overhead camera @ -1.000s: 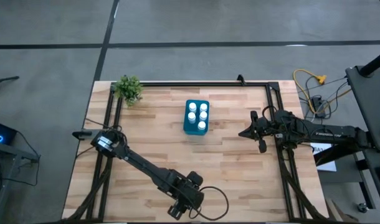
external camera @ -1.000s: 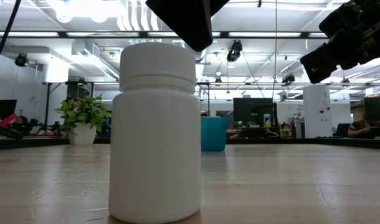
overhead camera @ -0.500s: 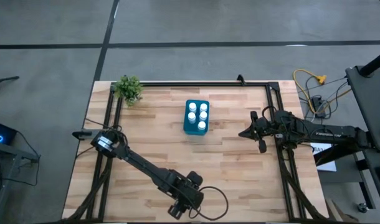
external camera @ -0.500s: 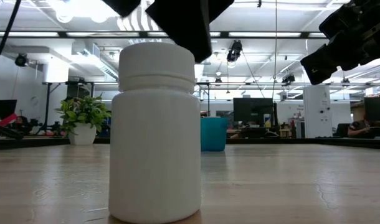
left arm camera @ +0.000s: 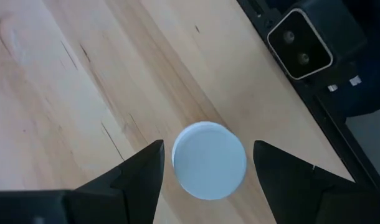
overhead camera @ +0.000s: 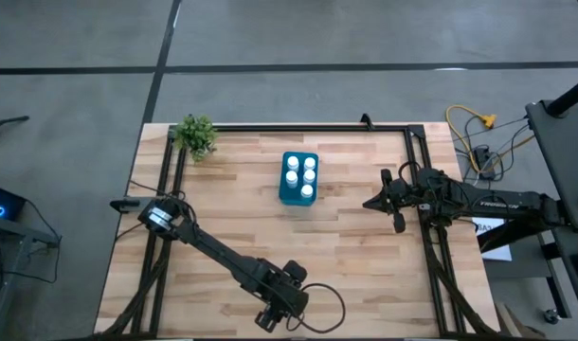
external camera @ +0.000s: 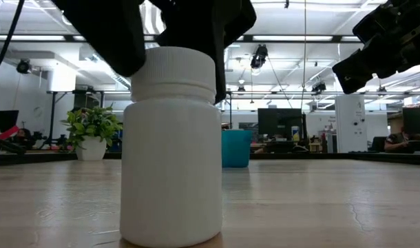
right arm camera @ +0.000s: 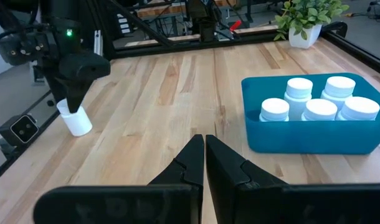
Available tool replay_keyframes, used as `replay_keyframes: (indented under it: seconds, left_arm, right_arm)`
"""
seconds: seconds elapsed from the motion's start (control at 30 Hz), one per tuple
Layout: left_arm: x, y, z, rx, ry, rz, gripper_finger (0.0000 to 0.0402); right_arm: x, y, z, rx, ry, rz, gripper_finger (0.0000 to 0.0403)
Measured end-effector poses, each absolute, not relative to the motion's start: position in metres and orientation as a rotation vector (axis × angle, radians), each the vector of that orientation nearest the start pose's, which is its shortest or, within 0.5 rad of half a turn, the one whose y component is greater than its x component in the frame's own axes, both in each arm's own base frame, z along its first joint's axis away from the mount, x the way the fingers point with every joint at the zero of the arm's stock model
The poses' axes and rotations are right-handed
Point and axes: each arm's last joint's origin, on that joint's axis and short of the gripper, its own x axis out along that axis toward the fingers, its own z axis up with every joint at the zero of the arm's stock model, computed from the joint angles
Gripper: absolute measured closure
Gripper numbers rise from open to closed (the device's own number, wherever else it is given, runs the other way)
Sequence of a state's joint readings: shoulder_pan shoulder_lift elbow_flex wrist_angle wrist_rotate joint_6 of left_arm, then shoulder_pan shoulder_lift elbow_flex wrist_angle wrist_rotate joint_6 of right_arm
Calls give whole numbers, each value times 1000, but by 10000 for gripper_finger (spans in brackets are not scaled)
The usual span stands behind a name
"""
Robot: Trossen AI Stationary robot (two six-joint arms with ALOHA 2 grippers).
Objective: Pick and place pill bottles into a basket
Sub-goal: Put the white pill bottle into the blue bin
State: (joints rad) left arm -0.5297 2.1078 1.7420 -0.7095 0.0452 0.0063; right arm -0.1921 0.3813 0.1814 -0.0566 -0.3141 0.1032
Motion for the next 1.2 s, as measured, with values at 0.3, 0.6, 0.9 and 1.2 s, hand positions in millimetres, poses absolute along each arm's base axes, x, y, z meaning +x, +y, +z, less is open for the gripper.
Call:
replay_keyframes:
  seconds: [0.3,0.6,0.9,1.2]
  left_arm:
    - [389,-227,202,262,1050,-518,173]
    - [391,-227,199,252,1024,-524,173]
    - [391,-227,199,251,1023,-525,173]
    - [388,-225,188,252,1030,-525,173]
  right_arm:
    - [119,-14,187,167,257,108,394]
    - [118,-14,186,171,276,107,394]
    - [118,-14,186,171,276,107,394]
    - [118,-14,186,171,277,107,394]
